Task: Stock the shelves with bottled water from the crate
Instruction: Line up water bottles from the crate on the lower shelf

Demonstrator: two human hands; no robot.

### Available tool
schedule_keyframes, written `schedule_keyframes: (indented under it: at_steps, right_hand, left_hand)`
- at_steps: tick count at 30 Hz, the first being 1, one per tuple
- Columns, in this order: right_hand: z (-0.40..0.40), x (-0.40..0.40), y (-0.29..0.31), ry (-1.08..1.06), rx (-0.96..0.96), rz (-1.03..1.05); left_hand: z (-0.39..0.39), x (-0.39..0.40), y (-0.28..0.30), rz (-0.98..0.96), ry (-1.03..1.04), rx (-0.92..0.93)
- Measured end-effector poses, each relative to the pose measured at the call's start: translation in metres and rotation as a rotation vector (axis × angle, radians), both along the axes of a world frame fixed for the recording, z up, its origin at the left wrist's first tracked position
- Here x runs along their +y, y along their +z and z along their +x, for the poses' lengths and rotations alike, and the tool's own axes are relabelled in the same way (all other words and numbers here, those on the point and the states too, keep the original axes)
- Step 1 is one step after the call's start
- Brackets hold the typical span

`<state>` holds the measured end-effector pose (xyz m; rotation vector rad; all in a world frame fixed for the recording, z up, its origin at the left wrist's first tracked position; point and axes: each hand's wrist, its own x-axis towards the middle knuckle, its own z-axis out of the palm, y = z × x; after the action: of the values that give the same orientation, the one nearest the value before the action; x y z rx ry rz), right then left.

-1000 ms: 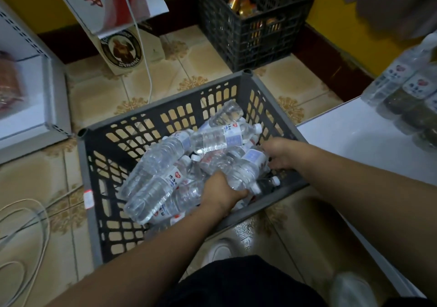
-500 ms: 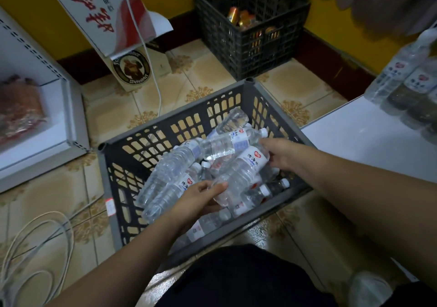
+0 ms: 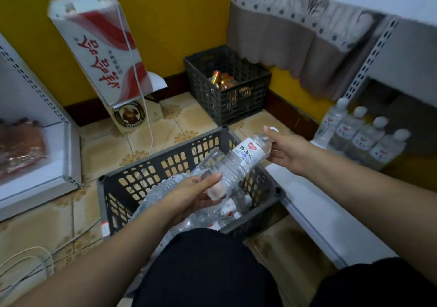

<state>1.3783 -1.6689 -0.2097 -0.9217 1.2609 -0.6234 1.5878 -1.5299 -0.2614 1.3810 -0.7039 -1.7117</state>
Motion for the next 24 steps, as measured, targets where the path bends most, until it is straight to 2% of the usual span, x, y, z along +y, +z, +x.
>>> schedule_keyframes:
  at_steps: [4, 9, 17, 24]
  right_hand:
    - [-0.026, 0.025, 0.035, -0.141, -0.127, 0.026]
    - [-0.056, 0.052, 0.057, -0.161, -0.291, 0.034]
    - [-0.12, 0.062, 0.063, -0.218, -0.206, -0.095]
    - [-0.18, 0.082, 0.082, -0.318, -0.218, -0.147]
  left_hand:
    - [-0.014, -0.008, 0.039, -0.069, -0.074, -0.121]
    - [-0.037, -0.013, 0.075, -0.098, -0.104, -0.224]
    - [-0.098, -0.013, 0.119, -0.047, -0.362, -0.288]
    - [-0.162, -0.015, 0.15, 0.038, -0.46, -0.341]
